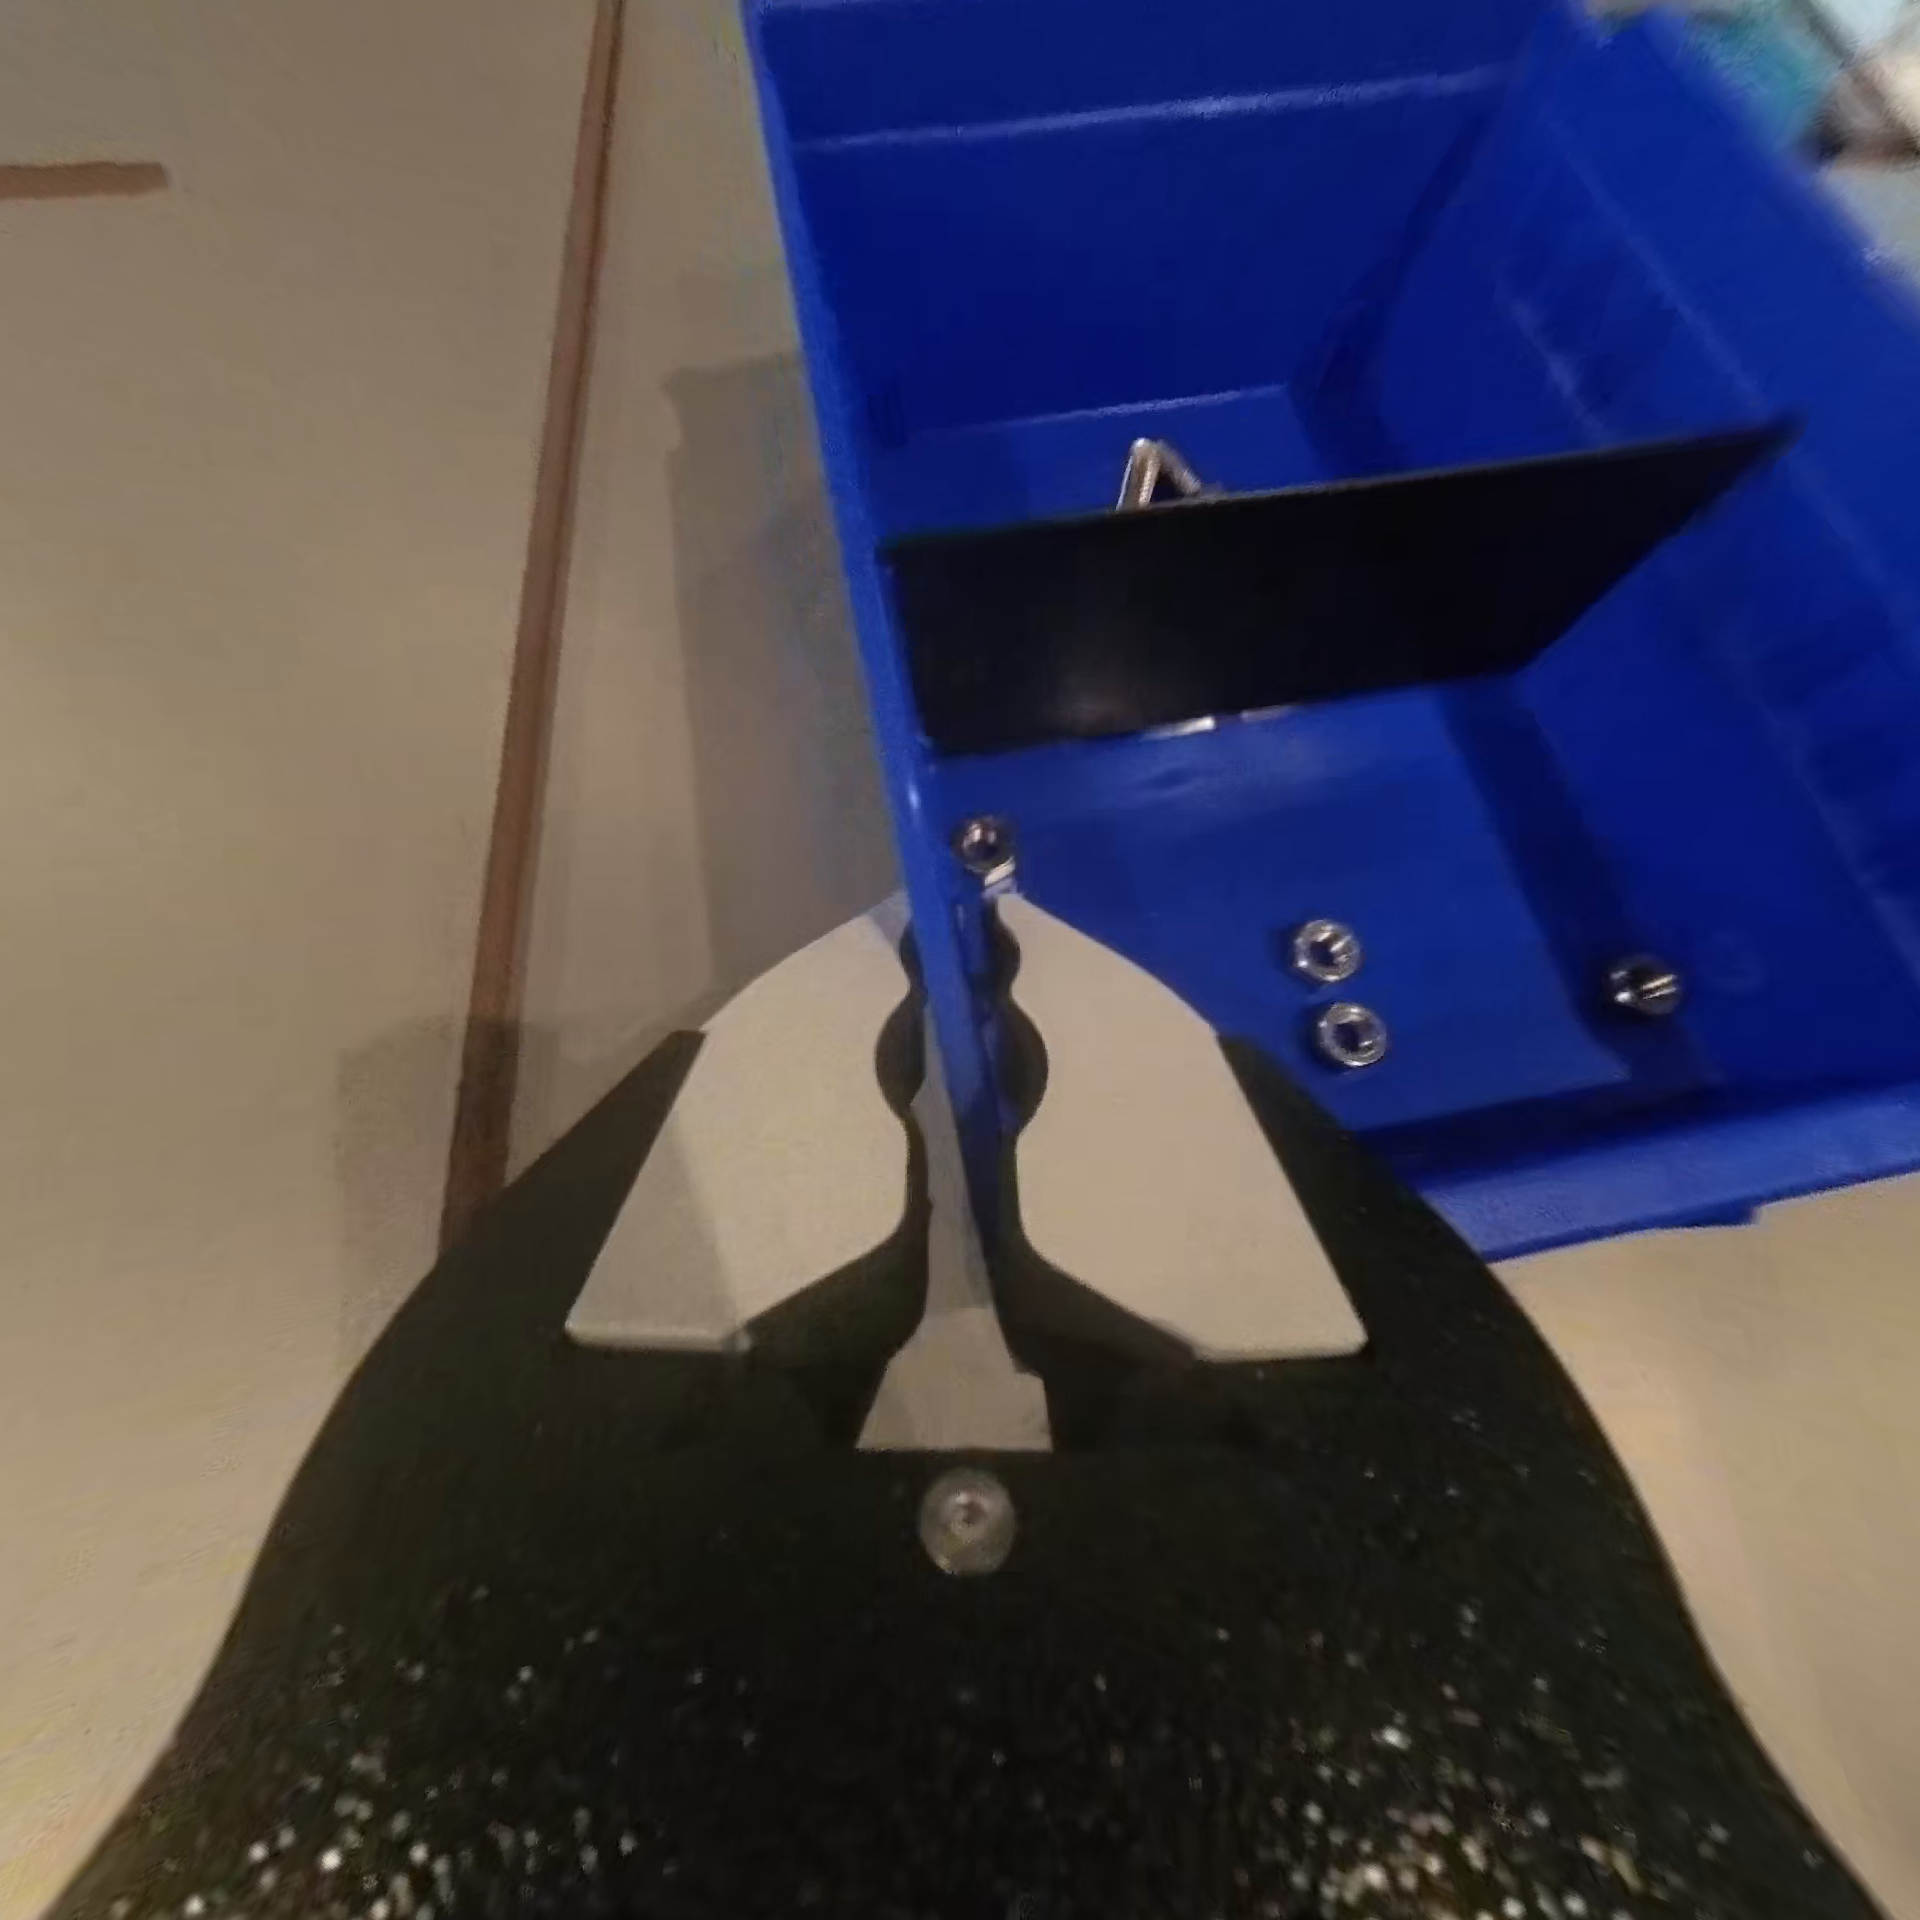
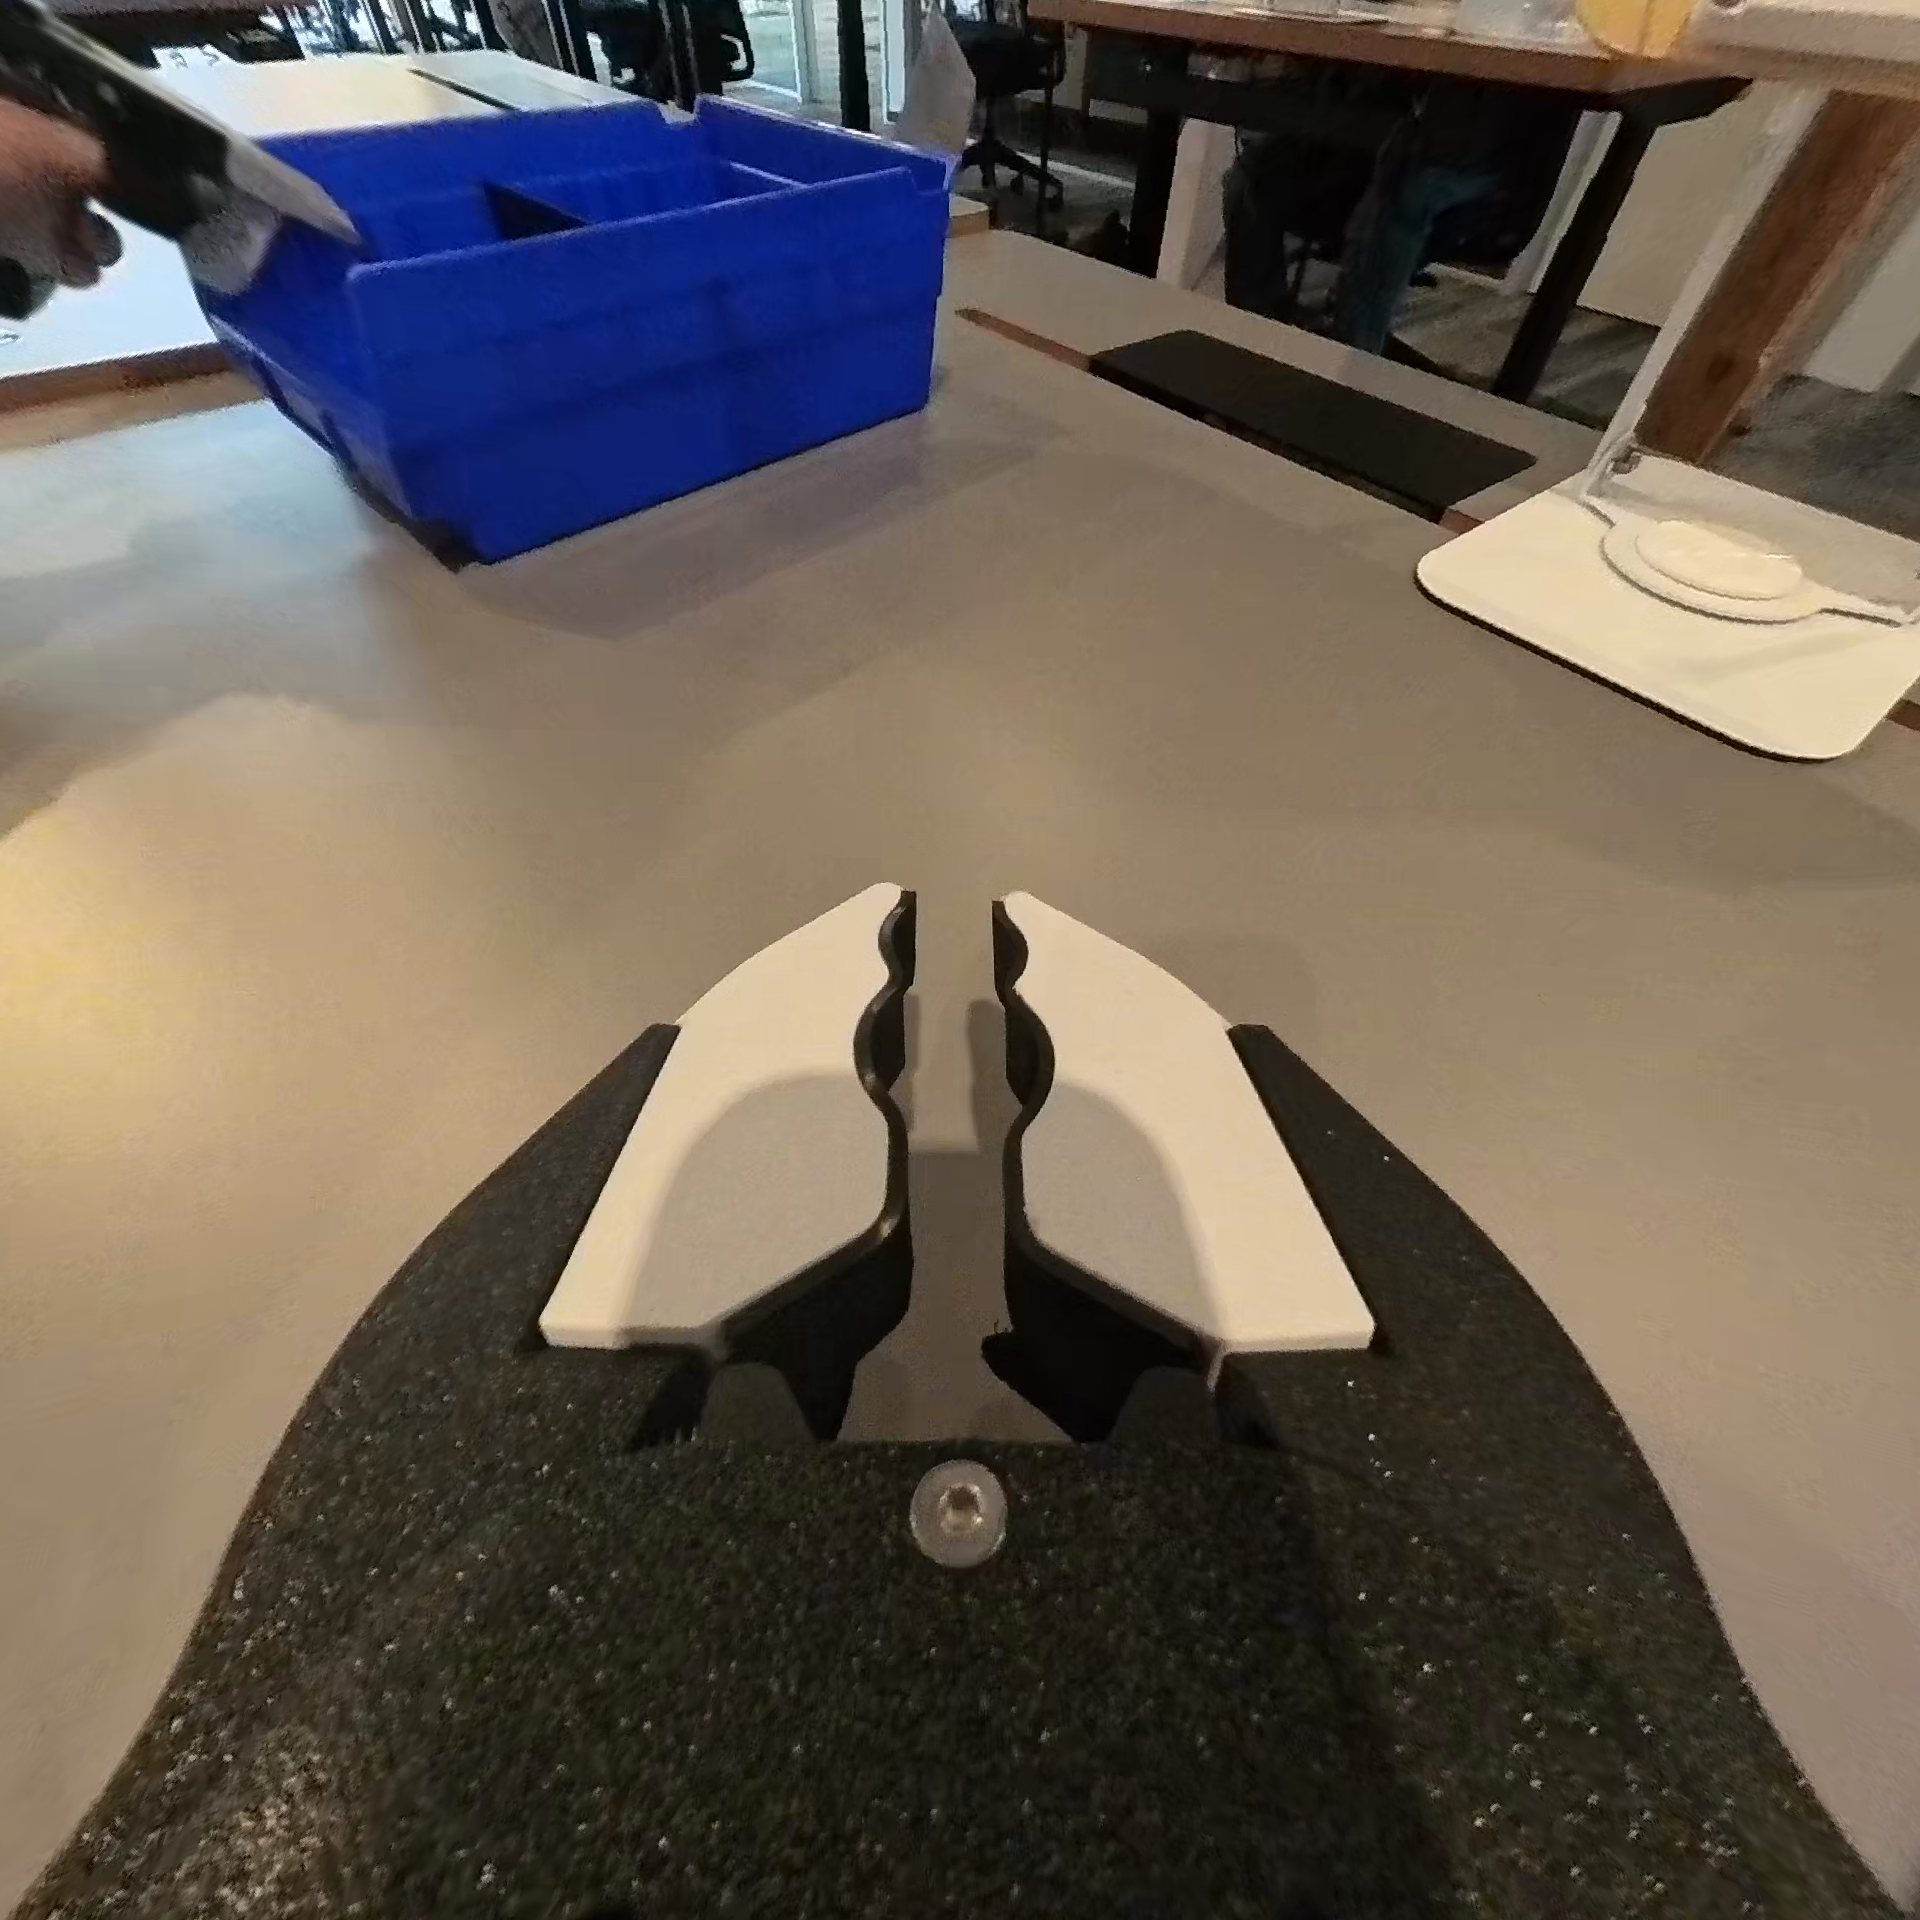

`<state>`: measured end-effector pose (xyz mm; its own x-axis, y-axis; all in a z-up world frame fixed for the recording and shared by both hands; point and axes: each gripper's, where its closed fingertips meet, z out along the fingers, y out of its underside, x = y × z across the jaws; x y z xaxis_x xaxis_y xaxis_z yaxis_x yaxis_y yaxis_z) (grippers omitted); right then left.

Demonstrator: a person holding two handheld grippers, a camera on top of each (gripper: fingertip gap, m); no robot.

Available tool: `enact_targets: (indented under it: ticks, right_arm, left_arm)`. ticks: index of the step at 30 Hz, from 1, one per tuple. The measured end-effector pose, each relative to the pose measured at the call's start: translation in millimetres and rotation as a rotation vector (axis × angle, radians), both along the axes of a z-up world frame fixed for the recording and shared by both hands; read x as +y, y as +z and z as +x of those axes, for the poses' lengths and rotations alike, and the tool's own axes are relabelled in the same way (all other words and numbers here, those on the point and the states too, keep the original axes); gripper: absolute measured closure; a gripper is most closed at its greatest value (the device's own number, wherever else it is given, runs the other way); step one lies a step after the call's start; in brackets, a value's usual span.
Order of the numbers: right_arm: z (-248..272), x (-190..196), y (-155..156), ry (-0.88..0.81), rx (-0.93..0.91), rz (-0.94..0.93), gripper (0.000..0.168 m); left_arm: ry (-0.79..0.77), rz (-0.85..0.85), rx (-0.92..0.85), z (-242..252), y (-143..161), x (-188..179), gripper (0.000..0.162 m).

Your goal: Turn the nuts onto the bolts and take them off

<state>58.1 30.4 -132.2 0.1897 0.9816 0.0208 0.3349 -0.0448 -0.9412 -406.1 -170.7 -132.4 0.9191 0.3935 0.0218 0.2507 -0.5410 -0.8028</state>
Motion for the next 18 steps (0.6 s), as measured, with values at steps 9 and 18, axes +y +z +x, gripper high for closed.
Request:
enact_targets:
  ticks: [9,18]
  right_arm:
    - [-5.6,-2.9,-3.8,0.018,-0.014,0.001,0.154]
    - [-19.1,-14.1,9.0,-0.009,0.040,0.129,0.154]
  left_arm:
    - [0.022,0.340,0.226,46.0,92.2,-3.3,0.131]
    - [-0.263,0.440,0.316,225.4,78.4,58.8,0.123]
